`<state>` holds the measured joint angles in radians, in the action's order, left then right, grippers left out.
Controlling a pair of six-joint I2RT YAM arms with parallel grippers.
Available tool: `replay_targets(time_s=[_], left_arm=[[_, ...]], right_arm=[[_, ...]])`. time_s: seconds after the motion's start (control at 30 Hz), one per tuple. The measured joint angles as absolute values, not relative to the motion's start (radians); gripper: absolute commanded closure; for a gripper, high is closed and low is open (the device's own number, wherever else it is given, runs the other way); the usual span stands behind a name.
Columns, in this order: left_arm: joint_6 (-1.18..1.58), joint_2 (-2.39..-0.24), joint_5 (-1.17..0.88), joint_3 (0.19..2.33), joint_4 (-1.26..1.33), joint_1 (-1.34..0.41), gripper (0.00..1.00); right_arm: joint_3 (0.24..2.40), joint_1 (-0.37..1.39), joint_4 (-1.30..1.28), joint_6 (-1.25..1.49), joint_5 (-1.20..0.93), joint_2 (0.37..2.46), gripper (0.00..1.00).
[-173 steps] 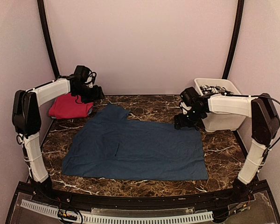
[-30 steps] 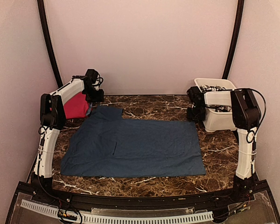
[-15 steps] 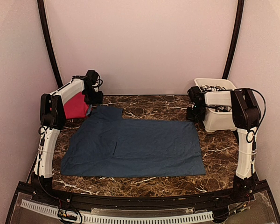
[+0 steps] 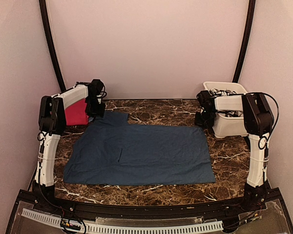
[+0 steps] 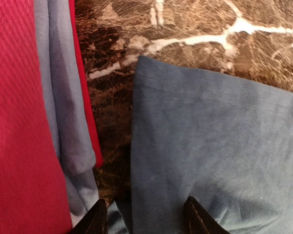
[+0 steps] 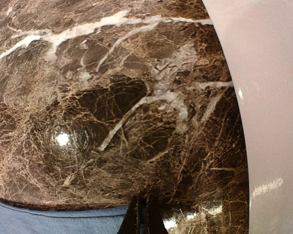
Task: Fold and stack the mixed laundry pile
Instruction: Pick up the 1/3-folded T-shirt from the center of the board.
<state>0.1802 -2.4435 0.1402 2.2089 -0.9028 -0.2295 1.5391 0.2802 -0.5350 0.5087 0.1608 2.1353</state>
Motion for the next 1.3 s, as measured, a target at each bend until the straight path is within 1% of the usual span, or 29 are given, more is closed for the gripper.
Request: replay_targets(time_s=[0.1,0.17,0.23,0.4,0.43,0.5,0.67,0.93,1.03,1.17,1.3], left_arm=[[0.18,-2.368,0.154,2.144,-0.899,-0.249,0.47],[0.18,-2.319,0.167,2.127,-0.892,-0.258,0.49],[0.18,-2.269,0.183,2.123,-0.891,-0.266,0.54],[0.184,-2.197,0.216,2.111,-0.889,-0.266,0.72],[0.176,-2.191,0.211,2.096,-0.887,-0.266,0.74],[0.174,-2.191,0.199,2.072,-0.886,-0.266,0.76],[0.171,-2.235,0.154,2.047,-0.883,-0.273,0.77],[0.168,-2.375,0.096,2.051,-0.851,-0.298,0.77],[0.167,-2.434,0.073,2.111,-0.853,-0.318,0.77],[0.163,-2.53,0.046,2.275,-0.868,-0.356,0.76],[0.16,-2.594,0.034,2.387,-0.876,-0.391,0.71]], right_arm=[[1.538,0.28,-0.53,0.506,0.156,2.135,1.0],[1.538,0.28,-0.529,0.506,0.156,2.135,1.0],[1.538,0.28,-0.527,0.506,0.155,2.135,1.0],[1.538,0.28,-0.526,0.506,0.154,2.135,1.0],[1.538,0.28,-0.526,0.506,0.154,2.135,1.0],[1.538,0.28,-0.525,0.506,0.154,2.135,1.0],[1.532,0.28,-0.519,0.506,0.154,2.133,1.0],[1.514,0.28,-0.515,0.506,0.154,2.12,1.0],[1.506,0.28,-0.516,0.506,0.157,2.114,1.0],[1.499,0.281,-0.518,0.505,0.162,2.103,1.0],[1.499,0.281,-0.519,0.502,0.165,2.1,1.0]])
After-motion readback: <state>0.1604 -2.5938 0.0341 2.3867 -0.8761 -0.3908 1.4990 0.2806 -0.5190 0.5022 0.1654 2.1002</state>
